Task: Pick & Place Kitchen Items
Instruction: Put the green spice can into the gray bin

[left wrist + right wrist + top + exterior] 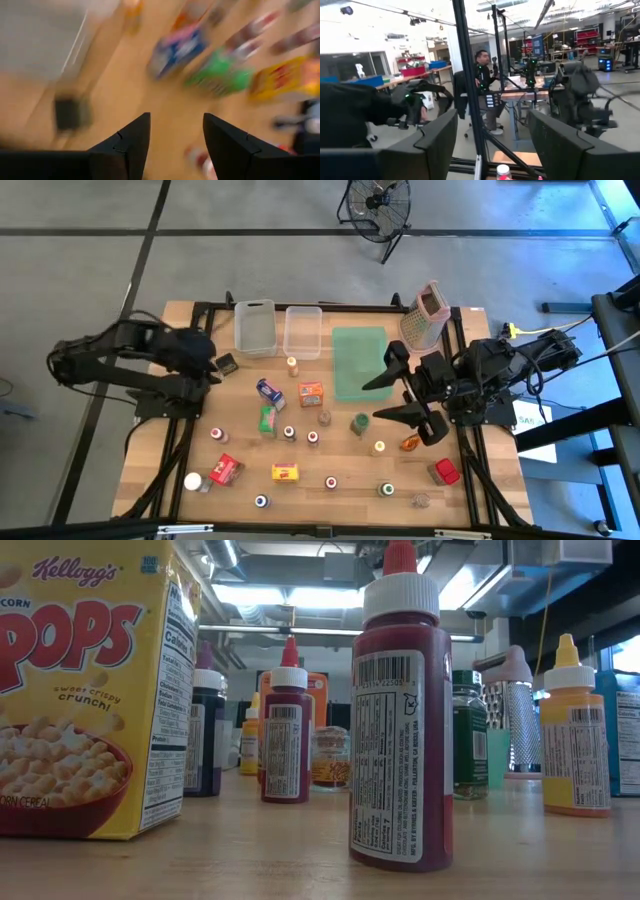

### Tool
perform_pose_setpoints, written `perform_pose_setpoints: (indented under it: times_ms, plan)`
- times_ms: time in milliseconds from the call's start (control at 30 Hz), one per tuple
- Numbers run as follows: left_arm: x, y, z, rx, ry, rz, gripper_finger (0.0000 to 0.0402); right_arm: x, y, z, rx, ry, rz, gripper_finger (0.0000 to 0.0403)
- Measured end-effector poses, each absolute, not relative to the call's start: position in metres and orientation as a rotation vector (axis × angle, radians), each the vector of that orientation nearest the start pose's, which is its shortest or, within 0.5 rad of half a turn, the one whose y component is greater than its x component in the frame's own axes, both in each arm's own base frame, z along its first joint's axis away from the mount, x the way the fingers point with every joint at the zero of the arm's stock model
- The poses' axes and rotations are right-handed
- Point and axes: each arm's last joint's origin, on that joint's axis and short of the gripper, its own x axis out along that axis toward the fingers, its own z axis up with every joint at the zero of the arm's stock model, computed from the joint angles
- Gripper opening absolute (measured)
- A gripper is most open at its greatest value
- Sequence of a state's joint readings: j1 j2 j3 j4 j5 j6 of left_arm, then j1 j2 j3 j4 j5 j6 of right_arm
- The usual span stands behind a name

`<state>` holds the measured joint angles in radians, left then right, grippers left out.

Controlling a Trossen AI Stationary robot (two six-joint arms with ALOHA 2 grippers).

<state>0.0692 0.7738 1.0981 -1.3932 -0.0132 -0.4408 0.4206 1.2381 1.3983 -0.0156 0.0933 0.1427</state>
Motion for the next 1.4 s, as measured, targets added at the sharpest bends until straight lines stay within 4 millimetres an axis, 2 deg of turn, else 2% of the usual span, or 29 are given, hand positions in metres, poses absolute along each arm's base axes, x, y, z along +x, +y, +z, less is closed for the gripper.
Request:
perform_pose_setpoints:
  times_ms: [100,233,433,600,867,1167,1400]
  plan:
    - [0.1,0.009,0.329,-0.423,1.185,0.423,0.0177,0.24,0.105,0.462,0.148,-0.091,0.334,0.0246]
    - [0.117,0.014,0.322,-0.419,1.24,0.537,0.0178,0.24,0.105,0.46,0.113,-0.072,0.331,0.0246]
    - [0.14,0.031,0.307,-0.687,1.335,0.695,0.0178,0.241,0.105,0.46,0.126,-0.069,0.332,0.0246]
    - [0.152,0.049,0.296,-0.713,1.392,0.814,0.0178,0.239,0.108,0.46,0.204,-0.054,0.35,0.0246]
    - [0.157,0.067,0.287,-0.72,1.465,0.809,0.0178,0.235,0.117,0.455,0.202,0.017,0.572,0.0246]
    - [0.156,0.066,0.288,-0.7,1.487,0.734,0.0184,0.234,0.114,0.452,0.224,0.063,0.567,0.0245]
    - [0.153,0.069,0.289,-0.621,1.481,0.851,0.0196,0.233,0.11,0.454,0.19,0.043,0.533,0.0245]
